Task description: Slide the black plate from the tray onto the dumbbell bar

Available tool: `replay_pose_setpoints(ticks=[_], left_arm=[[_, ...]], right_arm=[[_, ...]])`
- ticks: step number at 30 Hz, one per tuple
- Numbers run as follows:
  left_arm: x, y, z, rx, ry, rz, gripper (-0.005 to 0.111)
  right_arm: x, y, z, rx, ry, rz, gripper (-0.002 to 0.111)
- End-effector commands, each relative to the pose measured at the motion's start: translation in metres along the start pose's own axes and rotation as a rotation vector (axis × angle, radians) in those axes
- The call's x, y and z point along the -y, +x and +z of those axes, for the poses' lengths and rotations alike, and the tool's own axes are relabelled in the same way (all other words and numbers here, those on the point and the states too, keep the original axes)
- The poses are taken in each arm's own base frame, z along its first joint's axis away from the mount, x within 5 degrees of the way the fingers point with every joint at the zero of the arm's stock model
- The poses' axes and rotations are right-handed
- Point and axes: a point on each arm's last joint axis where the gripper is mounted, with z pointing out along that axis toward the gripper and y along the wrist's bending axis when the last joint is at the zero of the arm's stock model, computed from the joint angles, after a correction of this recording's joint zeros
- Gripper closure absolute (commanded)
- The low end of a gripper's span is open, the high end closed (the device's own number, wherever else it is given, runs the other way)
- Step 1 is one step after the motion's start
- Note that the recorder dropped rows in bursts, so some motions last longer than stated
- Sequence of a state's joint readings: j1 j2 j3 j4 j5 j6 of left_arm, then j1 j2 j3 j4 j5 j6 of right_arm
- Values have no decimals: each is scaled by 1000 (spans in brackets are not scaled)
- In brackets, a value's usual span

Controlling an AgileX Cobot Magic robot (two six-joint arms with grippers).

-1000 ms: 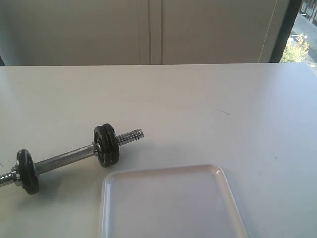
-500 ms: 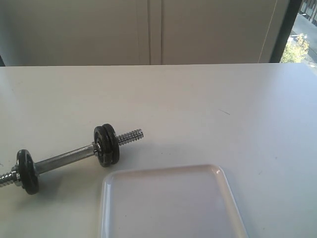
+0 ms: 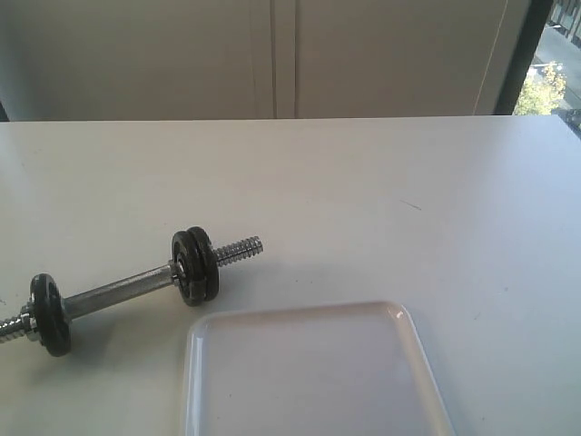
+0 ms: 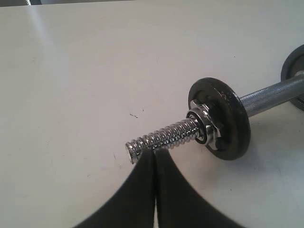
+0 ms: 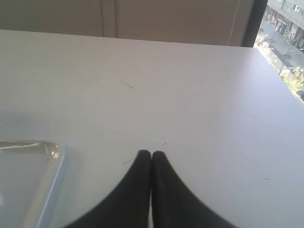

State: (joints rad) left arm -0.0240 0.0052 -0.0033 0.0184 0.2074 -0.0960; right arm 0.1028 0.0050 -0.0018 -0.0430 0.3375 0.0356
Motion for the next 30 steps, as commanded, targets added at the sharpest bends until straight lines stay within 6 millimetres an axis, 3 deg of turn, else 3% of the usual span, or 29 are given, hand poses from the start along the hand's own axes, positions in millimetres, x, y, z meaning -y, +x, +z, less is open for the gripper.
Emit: replay_pose_setpoints(ticks=[1, 30], left_arm=[[0, 1, 0, 0, -1, -1, 107], [0, 1, 0, 0, -1, -1, 107]], right_arm=[[2, 1, 0, 1, 28, -6, 108], [4, 0, 0, 3, 78, 37, 108]])
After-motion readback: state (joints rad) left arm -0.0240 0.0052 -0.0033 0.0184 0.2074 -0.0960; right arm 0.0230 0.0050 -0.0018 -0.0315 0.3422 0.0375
